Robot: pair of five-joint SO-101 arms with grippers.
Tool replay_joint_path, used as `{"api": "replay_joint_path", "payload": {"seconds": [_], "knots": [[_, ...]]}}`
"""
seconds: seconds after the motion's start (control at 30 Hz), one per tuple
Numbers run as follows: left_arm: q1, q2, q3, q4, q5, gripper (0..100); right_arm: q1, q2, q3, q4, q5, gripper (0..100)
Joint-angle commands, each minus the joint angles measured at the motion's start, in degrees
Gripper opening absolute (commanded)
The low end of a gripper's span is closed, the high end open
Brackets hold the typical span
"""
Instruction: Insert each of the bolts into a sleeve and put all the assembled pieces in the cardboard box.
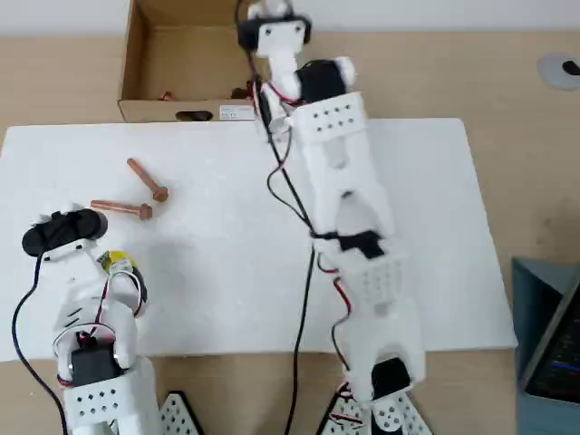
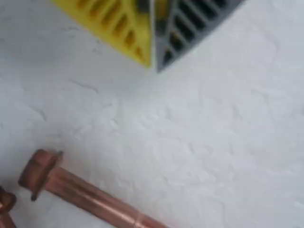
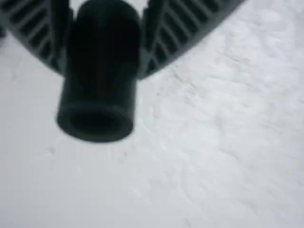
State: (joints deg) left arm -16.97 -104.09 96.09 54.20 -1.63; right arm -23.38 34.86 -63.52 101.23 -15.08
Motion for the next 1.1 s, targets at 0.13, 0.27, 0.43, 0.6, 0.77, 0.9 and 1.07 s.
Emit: {"api": "replay_joint_path", "payload": {"seconds": [0.13, 0.27, 0.43, 0.6, 0.77, 0.9, 1.07], "knots": [[-0.1, -0.2, 0.4, -1.1, -0.1, 0, 0.7, -22.5, 4.8, 1.2, 1.8, 0.9], [-0.1, -0.2, 0.4, -1.1, -0.3, 0, 3.2, -34.0, 15.4, 1.2, 1.8, 0.9], [-0.1, -0.2, 0.4, -1.0, -0.3, 1, 7.5, -47.5, 29.1, 1.1, 1.8, 0.9], [-0.4, 0.2, -4.0, 1.7, -0.4, 1, 12.0, -59.7, 43.1, 0.9, 1.8, 0.9], [-0.4, 0.3, -13.1, 9.9, -0.4, 1, 15.5, -71.0, 56.9, 0.3, 1.5, 0.9], [-0.4, 0.7, -20.3, 15.1, -0.4, 1, 18.3, -79.7, 68.5, -3.3, 1.5, 0.9], [-0.5, 8.3, -30.5, 20.0, -4.2, 0, 19.6, -90.2, 82.9, -8.0, 1.8, 0.9]]}}
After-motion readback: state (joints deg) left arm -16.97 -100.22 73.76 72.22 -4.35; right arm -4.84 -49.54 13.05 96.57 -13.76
